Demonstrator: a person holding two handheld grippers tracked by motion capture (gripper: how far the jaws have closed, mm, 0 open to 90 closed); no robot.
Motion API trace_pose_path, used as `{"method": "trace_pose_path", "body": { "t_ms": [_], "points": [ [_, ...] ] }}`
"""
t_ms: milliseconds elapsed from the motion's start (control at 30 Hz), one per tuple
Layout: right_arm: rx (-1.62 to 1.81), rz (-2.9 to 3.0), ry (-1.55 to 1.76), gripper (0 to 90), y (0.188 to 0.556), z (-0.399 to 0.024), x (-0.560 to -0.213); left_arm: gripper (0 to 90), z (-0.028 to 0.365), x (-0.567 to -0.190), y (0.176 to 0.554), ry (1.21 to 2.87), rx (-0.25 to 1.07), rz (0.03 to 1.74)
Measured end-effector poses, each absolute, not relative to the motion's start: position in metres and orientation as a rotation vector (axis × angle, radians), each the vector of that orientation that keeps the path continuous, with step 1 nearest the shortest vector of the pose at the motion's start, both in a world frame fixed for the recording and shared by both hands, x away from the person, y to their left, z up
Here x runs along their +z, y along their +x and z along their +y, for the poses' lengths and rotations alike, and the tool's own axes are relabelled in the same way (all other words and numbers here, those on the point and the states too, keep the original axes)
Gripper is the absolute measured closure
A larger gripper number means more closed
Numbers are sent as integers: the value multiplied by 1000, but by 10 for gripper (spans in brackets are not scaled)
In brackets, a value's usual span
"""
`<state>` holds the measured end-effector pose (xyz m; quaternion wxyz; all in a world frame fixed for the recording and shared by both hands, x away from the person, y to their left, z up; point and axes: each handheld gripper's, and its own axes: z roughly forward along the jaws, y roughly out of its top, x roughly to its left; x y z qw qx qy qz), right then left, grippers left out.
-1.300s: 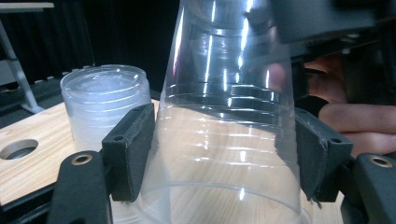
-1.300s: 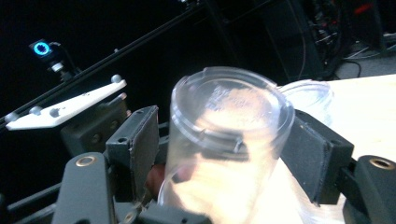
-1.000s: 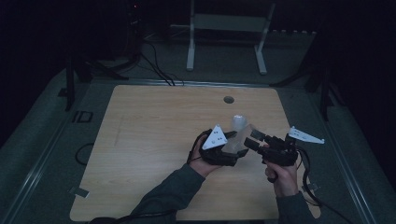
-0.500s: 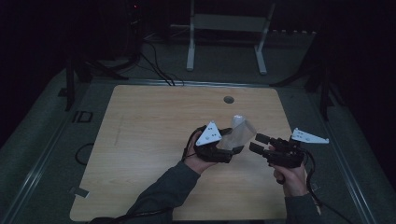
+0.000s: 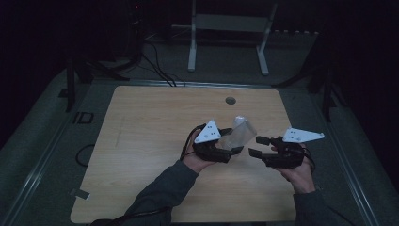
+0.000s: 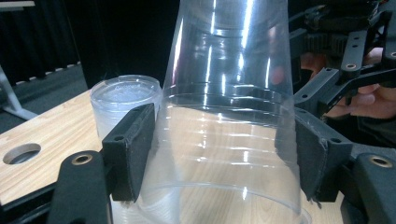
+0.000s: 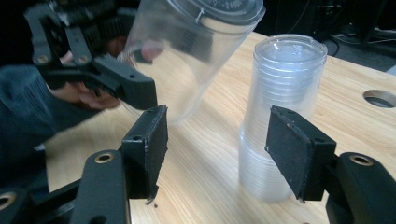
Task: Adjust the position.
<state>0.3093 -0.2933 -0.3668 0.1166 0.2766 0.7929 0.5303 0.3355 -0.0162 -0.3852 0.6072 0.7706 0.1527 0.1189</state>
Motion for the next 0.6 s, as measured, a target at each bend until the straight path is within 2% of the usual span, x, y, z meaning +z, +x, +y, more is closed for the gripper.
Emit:
{"method": "trace_pose_path", "body": {
  "t_ms": [600],
  "points": [
    [1270,2457,685,397,311,-291,-356,303,-15,-385,338,1828,254,324]
  ]
}}
